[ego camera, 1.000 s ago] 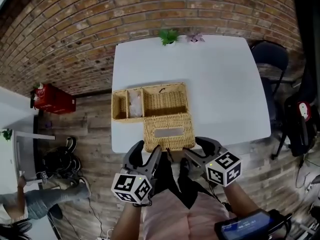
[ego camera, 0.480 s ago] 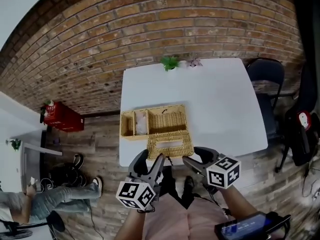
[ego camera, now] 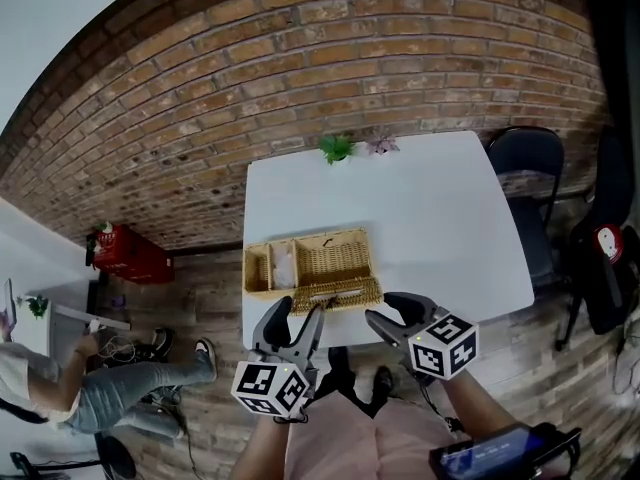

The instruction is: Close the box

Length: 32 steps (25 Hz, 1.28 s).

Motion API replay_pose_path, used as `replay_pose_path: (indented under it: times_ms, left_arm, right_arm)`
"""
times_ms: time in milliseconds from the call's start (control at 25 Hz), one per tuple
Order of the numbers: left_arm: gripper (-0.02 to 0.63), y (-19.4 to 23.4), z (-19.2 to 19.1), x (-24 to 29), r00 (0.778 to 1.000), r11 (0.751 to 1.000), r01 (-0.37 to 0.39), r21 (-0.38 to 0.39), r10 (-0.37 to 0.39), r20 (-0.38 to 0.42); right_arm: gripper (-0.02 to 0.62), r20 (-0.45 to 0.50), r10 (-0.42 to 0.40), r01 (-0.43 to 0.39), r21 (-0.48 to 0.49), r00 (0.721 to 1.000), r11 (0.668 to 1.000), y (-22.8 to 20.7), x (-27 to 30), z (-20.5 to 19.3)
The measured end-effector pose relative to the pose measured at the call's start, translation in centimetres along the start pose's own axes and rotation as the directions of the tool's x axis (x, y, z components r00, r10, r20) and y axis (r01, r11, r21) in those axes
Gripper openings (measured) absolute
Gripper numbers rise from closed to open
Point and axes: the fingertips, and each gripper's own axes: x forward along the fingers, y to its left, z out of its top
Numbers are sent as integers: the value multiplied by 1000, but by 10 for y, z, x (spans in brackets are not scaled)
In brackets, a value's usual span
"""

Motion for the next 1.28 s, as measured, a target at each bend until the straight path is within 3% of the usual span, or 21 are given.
replay_pose_path:
  times_ms: [240,440,880,1120,1280]
  left_arm:
    - [253,5,9,15,1000,1000,8,20,-8,-17]
    - [244,10,19,24,1000,999,-3,33,4,-4]
    - [242,16,37,44,1000,999,9,51,-9,11]
    - [242,20,43,55,999,998,28,55,-28,14]
    - [242,27,49,60,999,999,22,48,-23,28]
  right_arm:
    - [198,19,-52,54,-86,998,995,-5,0,15]
    - [204,63,-124,134,-201,990,970,-14,-3,29]
    - [158,141,-109,156,-387,984,909,-12,7,59]
    - [92,185,-102,170,-397,977,902,-14,14,67]
    - [84,188,-126,192,-391,974,900,-20,20,73]
